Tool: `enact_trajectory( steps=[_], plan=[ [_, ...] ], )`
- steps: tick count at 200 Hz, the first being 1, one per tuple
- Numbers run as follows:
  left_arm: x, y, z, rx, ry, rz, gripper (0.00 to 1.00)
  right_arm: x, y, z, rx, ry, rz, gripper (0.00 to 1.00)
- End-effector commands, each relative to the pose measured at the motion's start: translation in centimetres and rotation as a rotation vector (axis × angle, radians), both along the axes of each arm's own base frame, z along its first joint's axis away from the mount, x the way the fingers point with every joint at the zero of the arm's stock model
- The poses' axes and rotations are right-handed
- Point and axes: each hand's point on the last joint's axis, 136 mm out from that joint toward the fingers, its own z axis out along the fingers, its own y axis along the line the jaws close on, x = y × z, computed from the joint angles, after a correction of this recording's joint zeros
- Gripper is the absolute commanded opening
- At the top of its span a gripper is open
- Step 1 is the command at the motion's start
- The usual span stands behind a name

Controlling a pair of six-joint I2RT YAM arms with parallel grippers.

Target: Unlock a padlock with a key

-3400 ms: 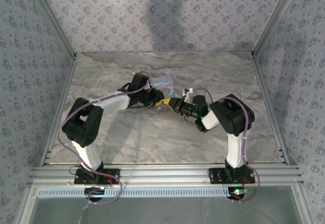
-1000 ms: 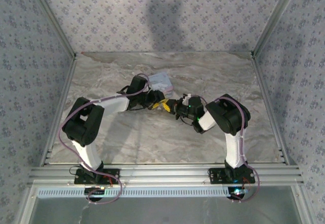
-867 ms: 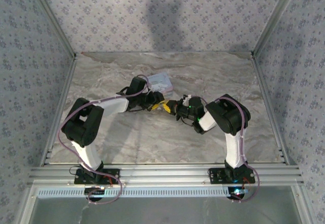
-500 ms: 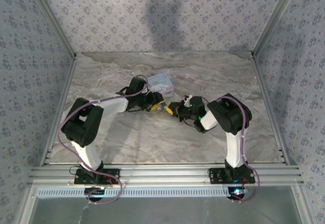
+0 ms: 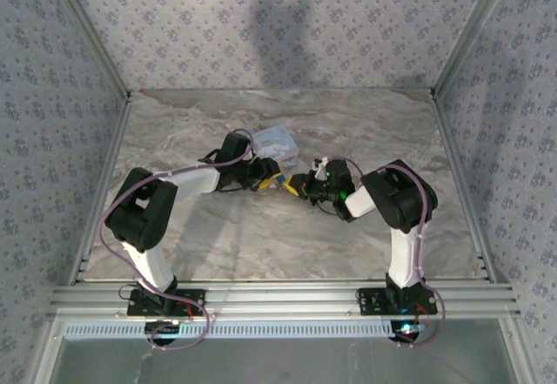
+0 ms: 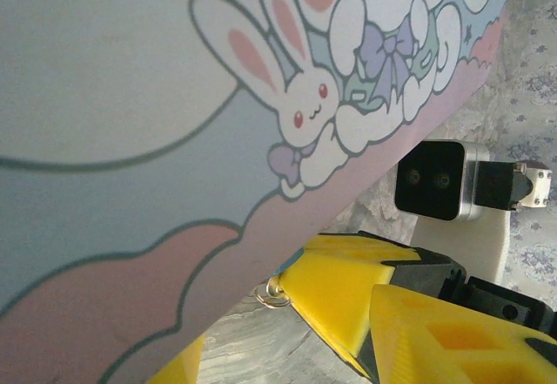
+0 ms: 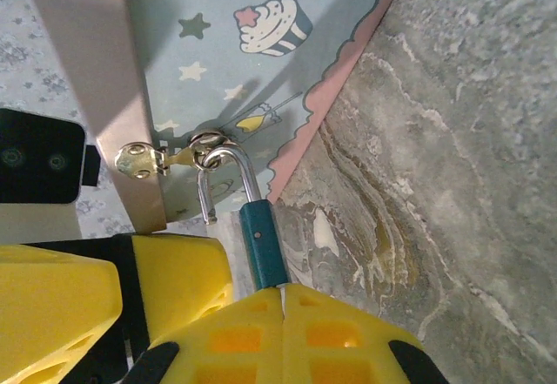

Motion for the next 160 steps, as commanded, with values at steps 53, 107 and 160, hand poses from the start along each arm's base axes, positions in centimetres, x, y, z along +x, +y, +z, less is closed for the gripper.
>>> enact_trajectory(
  steps=[53,107,160],
  plan=[
    [1.9,1.1,0.5,0.003,-0.027,0.018,0.39,-0.7,-0.9,0.3,-0.303,-0.164,0.153,0.00],
    [1.7,1.3,1.0,-0.002,-0.040,0.012,0.39,-1.6,-0.8,-0.4,-0.527,-0.275,0.258,0.00],
    [1.2,2.0,3.4,0.005,-0.091,0.005,0.45,-1.8,-0.6,-0.6,-0.650,-0.373,0.297,0.00]
  ],
)
